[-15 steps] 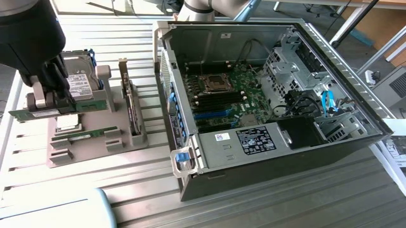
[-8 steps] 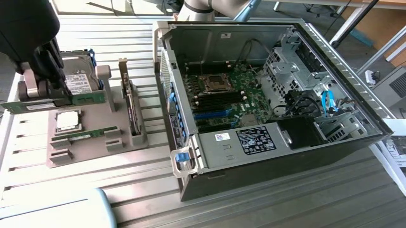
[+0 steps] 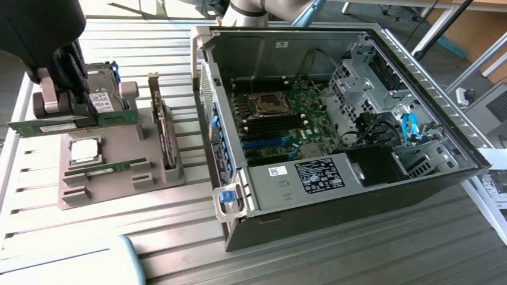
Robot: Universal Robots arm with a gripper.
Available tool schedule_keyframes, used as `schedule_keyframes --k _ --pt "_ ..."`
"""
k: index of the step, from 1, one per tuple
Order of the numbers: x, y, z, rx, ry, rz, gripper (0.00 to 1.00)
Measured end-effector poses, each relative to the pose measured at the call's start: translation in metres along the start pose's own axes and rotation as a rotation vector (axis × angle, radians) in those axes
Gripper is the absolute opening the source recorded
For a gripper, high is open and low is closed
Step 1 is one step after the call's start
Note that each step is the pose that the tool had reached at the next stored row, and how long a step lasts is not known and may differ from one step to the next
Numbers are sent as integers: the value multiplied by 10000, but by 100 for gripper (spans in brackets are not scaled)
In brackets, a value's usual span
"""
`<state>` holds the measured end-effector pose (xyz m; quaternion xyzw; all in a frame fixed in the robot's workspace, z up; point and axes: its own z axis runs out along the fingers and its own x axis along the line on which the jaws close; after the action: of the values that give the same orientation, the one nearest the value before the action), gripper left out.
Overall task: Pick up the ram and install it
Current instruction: 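Pick up the ram and move it above insertion slot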
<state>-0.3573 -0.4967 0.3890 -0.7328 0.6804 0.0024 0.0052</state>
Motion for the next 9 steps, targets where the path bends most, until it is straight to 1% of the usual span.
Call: schedule_keyframes --k 7,9 --pt "24 -324 21 -5 1 1 14" --pt "33 -436 20 -6 5 4 14"
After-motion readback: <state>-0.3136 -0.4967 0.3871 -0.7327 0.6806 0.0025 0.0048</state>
